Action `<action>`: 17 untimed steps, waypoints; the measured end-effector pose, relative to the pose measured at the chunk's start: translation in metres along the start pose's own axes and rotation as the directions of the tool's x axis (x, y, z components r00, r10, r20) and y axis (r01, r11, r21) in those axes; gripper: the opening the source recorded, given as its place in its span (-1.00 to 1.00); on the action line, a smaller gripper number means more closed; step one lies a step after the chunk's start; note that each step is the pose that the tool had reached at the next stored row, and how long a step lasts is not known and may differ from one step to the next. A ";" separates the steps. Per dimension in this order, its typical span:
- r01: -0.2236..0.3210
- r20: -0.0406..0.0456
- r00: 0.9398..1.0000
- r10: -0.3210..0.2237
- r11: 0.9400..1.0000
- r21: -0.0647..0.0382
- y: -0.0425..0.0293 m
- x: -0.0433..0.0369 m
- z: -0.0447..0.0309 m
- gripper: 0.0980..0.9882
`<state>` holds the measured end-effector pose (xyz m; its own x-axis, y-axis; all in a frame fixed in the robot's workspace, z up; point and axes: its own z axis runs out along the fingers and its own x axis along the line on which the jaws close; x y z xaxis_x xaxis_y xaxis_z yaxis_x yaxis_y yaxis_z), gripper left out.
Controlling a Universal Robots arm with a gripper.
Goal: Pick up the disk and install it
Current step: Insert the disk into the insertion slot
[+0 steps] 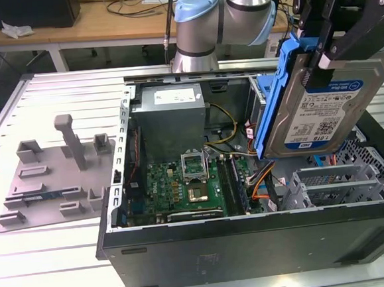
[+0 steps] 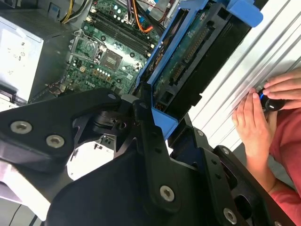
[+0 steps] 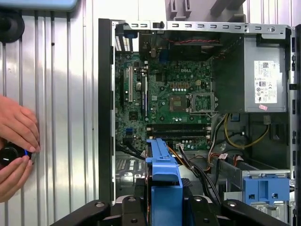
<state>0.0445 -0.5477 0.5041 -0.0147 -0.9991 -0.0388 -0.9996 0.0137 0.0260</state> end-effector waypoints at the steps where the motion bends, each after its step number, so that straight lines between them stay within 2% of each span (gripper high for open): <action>1: 0.000 0.001 1.000 0.000 1.000 0.000 0.0000 0.0001 0.0000 -0.39; 4: 0.000 0.010 1.000 0.000 1.000 0.000 0.0000 0.0001 0.0003 -0.39; 11: 0.002 0.010 1.000 -0.002 1.000 0.000 -0.0008 0.0003 0.0005 -0.39; 17: 0.002 0.010 1.000 -0.002 1.000 0.001 -0.0095 0.0012 0.0005 -0.39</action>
<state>0.0539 -0.5490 0.5033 -0.0134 -0.9987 -0.0493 -0.9996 0.0122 0.0252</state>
